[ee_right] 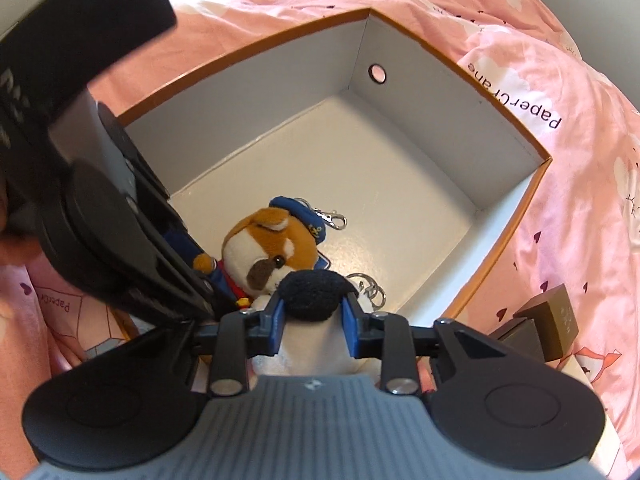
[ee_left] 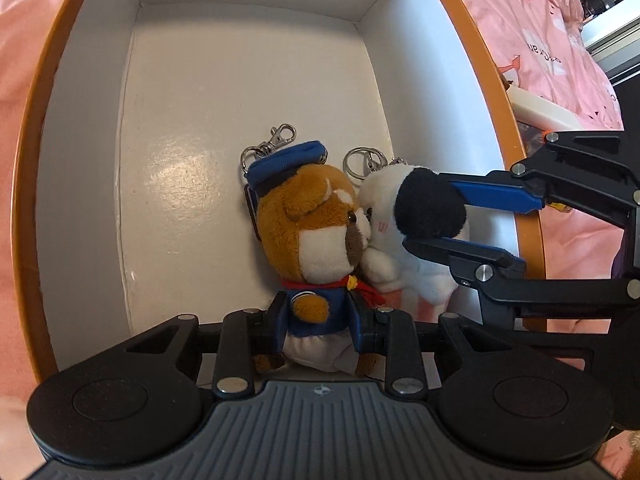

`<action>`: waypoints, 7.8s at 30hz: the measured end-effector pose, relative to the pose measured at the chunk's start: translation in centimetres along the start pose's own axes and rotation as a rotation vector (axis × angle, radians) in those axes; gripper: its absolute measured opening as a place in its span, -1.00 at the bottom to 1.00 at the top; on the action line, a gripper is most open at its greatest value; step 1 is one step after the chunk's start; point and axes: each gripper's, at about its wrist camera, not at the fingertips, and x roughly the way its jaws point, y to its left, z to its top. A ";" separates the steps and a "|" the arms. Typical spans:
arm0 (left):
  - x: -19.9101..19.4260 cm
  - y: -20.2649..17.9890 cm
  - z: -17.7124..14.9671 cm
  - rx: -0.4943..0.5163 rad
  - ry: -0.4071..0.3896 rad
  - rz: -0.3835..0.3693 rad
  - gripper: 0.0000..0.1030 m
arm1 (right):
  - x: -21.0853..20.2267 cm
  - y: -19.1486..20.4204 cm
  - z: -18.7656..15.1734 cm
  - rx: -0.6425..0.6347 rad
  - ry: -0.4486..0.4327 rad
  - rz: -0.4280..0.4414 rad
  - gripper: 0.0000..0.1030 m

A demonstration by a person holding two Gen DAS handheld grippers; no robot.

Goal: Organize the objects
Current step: 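Set both plushes against the box wall and open both tools, then withdraw both tools from the box toward the pink backpack, then grasp the pink backpack strap with the right tool and lift it, then carry the pink backpack into the box beside the plushes, then lower the backpack into the box and open the right tool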

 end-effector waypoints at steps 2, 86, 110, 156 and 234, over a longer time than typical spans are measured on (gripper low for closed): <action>-0.2 0.1 0.0 -0.003 -0.004 -0.003 -0.30 | -0.1 0.0 -0.2 0.009 -0.019 -0.003 -0.37; 0.1 -18.4 1.5 0.592 -0.141 -0.049 -0.20 | -8.9 -7.4 -22.5 1.255 -0.354 -0.258 -0.18; 10.4 -22.7 2.5 0.542 0.055 0.345 0.18 | -6.9 -8.7 -25.9 1.321 -0.439 -0.210 -0.49; 5.2 -20.2 -0.7 0.437 -0.129 0.079 -0.54 | -6.8 -7.6 -25.2 1.308 -0.364 -0.140 -0.45; -9.9 0.9 -5.8 0.103 -0.361 0.152 -0.05 | 1.9 1.6 -3.3 1.090 -0.178 0.382 -0.44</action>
